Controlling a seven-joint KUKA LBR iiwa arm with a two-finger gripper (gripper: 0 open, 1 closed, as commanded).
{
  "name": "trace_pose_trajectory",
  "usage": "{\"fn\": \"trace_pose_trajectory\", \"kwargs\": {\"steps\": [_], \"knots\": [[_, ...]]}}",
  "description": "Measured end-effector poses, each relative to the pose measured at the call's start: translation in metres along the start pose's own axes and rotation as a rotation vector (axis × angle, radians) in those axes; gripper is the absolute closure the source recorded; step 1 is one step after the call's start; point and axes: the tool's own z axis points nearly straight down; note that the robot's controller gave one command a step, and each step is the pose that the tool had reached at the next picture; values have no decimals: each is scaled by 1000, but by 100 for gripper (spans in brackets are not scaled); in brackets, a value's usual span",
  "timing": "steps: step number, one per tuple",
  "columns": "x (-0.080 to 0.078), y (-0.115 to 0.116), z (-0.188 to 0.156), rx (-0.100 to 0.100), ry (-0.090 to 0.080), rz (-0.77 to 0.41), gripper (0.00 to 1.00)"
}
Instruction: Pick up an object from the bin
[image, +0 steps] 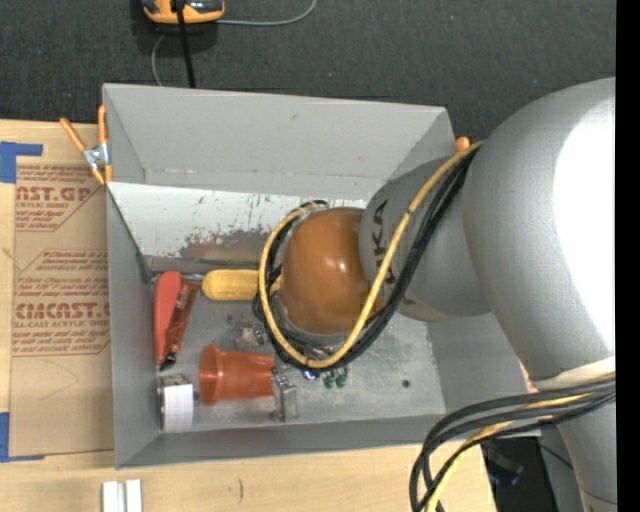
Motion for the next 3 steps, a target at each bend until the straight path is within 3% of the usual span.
{"fn": "trace_pose_trajectory", "kwargs": {"steps": [1, 2, 3], "knots": [[-5, -1, 18, -2, 9, 101, 100], [-5, -1, 18, -2, 9, 101, 100], [12, -30, -182, -3, 10, 17, 100]]}}
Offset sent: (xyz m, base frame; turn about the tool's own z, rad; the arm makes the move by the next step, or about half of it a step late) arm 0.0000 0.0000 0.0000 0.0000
